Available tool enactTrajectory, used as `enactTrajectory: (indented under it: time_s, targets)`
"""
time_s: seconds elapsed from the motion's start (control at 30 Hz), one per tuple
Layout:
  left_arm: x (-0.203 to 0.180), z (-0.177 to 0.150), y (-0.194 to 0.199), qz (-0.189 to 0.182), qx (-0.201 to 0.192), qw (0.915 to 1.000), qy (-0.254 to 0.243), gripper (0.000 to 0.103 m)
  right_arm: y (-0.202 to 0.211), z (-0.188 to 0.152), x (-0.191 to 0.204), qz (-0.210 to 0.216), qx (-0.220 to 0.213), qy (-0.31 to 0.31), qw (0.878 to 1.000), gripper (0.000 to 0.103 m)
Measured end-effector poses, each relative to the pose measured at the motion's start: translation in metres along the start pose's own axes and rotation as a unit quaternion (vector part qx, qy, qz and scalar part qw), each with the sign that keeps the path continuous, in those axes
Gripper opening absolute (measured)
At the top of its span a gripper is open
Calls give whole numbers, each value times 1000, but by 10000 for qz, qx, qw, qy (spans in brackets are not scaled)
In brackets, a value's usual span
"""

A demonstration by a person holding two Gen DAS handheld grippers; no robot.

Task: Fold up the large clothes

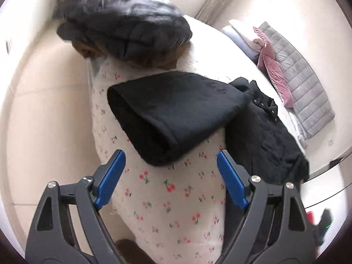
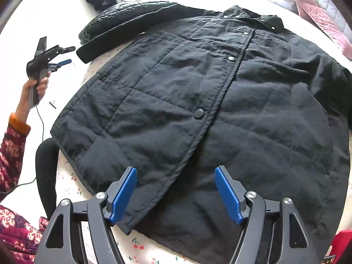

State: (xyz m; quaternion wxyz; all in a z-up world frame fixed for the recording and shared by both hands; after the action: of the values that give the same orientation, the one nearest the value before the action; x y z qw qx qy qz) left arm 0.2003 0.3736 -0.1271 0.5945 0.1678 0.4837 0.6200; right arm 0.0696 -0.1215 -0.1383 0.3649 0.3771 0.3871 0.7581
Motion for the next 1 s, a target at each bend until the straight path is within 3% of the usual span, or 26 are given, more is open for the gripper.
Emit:
enactTrajectory:
  time_s: [0.07, 0.1, 0.13, 0.2, 0.23, 0.33, 0.43, 0.57, 0.67, 0.83, 0.93, 1.0]
  targets:
    - [-5, 4, -10, -292, 182, 9993, 113, 84, -4, 3, -2, -15, 9, -18, 10000, 74]
    - [-16, 4, -13, -376, 161, 9991, 88, 74, -6, 4, -3, -25, 26, -34, 10000, 74]
    - [-29, 8, -11, -517, 65, 9986, -47, 47, -7, 5, -4, -34, 41, -48, 10000, 74]
    - [-52, 17, -2, -504, -154, 9977, -421, 17, -12, 6, -9, -77, 92, -99, 9999, 74]
    - [-66, 24, 8, -573, -321, 9962, -578, 13, -13, 7, -11, -93, 113, -124, 9998, 74]
    - [-103, 53, 51, -789, -867, 9891, -891, 8, -16, 10, -17, -123, 142, -179, 9997, 74]
    - [-128, 93, 88, -937, -1342, 9824, -895, 8, -17, 16, -21, -166, 127, -197, 9996, 74]
    - [-124, 174, 126, -644, -1917, 9780, -513, 8, -18, 23, -25, -215, 92, -224, 9995, 74]
    - [-105, 226, 125, -223, -2122, 9769, -84, 8, -17, 27, -27, -276, 62, -233, 9993, 74]
    - [-39, 288, 72, 696, -1958, 9765, 580, 7, -18, 36, -35, -423, 42, -271, 9987, 74]
    - [3, 292, 13, 1602, -1420, 9738, 764, 9, -18, 44, -42, -516, 17, -302, 9982, 74]
    - [24, 291, -12, 1822, -1111, 9727, 914, 10, -16, 49, -46, -577, -14, -310, 9979, 74]
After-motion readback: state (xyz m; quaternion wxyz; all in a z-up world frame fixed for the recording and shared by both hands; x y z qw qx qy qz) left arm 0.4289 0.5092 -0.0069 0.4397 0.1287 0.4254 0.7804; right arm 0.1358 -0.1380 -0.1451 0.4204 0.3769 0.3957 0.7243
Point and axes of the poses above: each gripper's, at about its wrist camera, not at the fingertips, and y roughly against the way its jaws point, x to its left, z to its top, the point moved 9 cm from there along -y, roughly the way its jaws point, and after that the axes turned 9 degrees about z, right-handed, at the moved point
